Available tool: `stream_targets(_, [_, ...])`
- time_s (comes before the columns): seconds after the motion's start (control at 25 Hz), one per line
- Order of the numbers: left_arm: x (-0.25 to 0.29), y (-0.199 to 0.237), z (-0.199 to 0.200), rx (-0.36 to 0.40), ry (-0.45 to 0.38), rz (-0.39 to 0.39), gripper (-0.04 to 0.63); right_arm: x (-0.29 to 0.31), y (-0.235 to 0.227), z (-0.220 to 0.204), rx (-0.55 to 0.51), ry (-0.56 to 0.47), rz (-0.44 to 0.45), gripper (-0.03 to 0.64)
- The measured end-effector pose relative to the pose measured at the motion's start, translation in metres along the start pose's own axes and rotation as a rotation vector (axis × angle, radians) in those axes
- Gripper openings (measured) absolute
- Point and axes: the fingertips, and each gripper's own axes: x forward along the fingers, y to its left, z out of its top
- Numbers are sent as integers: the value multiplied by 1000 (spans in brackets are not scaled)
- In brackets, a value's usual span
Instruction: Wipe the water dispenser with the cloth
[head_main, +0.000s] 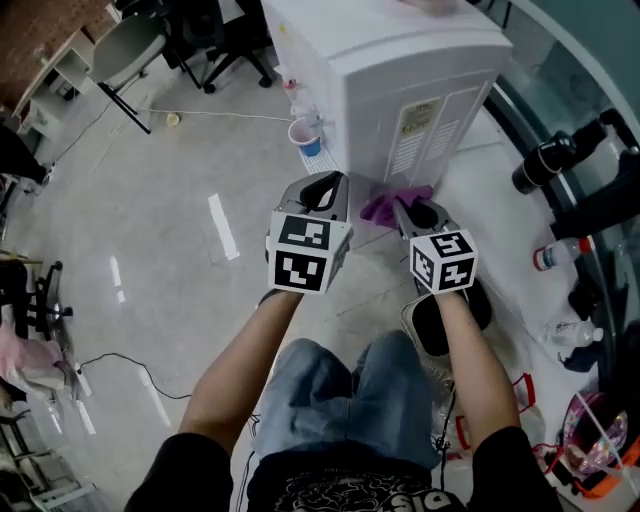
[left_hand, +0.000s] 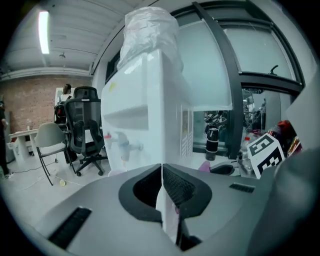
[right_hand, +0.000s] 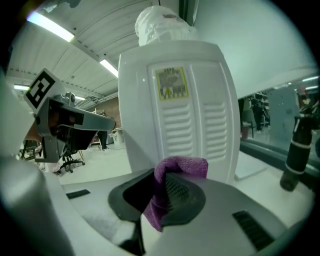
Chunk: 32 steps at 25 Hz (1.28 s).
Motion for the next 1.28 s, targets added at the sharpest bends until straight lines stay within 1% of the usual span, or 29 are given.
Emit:
stream_targets(0.32, [-67,-4,157,-7,1,10,28,-81,15,182,-15,-36,0,32])
stream_targets(0.44, [-90,-4,205,-3,-7,23,29,-107,24,248,-54,-65,5,32])
stream_targets(0.56, [-113,3,250,-14,-21,57,29,-127,36,314,-78,-107,20,32])
stream_targets(0.72, [-138,5,293,-18,-31,83,29,-154,47,382,-140,-149,29,32])
stream_targets(0.8, [-148,9,308,-22,-41,98,29,-163,55,407,-158,-176,33,32])
stream_targets(0.88, [-157,13,320,-24,-61,117,29,-171,61,422,-172,-194,37,32])
stream_targets(1.04, [-165,18,338,-25,-121,165,28,-178,59,433,-175,-205,36,32])
stream_targets(1.28, [-172,17,335,-50,-118,191,29,-185,61,442,-204,-215,54,32])
